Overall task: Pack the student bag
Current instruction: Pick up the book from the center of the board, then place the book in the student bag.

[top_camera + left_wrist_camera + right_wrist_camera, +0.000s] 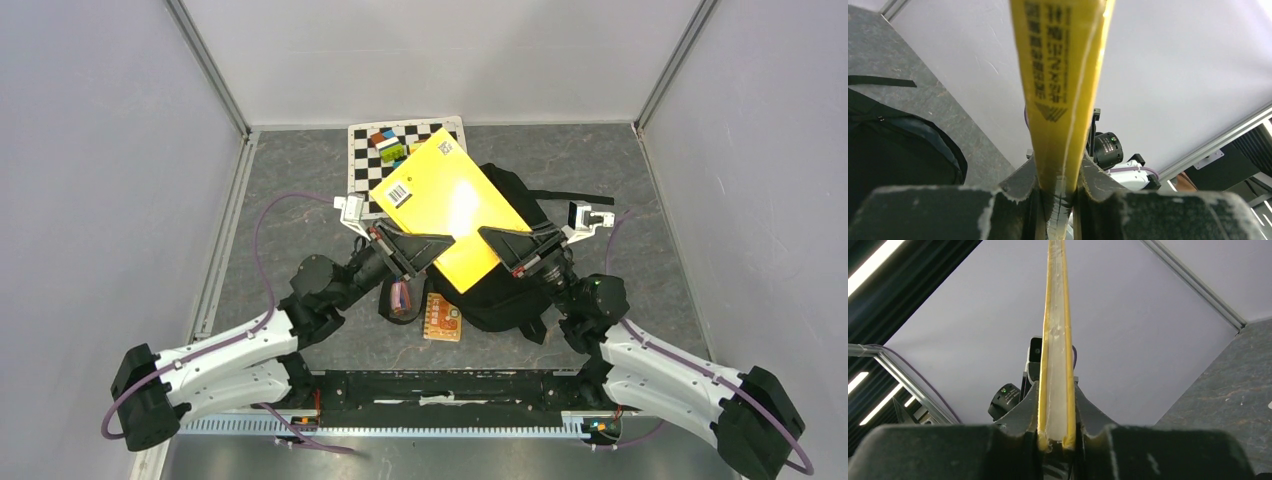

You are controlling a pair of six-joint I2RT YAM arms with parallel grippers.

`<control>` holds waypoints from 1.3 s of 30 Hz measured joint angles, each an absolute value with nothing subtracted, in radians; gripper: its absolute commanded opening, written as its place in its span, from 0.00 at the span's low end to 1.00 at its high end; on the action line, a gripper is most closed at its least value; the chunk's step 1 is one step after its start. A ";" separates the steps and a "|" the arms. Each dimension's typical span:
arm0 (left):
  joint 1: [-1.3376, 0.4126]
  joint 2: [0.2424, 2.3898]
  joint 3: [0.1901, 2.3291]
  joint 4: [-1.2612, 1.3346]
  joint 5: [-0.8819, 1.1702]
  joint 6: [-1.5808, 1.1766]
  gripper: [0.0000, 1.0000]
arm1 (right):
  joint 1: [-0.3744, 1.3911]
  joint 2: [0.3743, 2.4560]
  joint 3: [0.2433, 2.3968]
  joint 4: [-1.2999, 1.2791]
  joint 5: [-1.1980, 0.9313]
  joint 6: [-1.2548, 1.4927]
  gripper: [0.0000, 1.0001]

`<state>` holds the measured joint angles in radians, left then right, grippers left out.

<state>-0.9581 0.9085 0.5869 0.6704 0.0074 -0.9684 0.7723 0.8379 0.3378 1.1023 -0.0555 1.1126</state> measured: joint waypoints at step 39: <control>-1.219 1.690 1.089 0.018 -0.212 -0.314 0.67 | 0.725 0.612 1.053 -0.759 0.783 0.299 0.00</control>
<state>-1.2186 1.6897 1.0885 0.0177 -0.2123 -0.3141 0.7254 0.6125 1.0527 -0.7586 0.7826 0.2989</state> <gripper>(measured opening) 0.678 0.225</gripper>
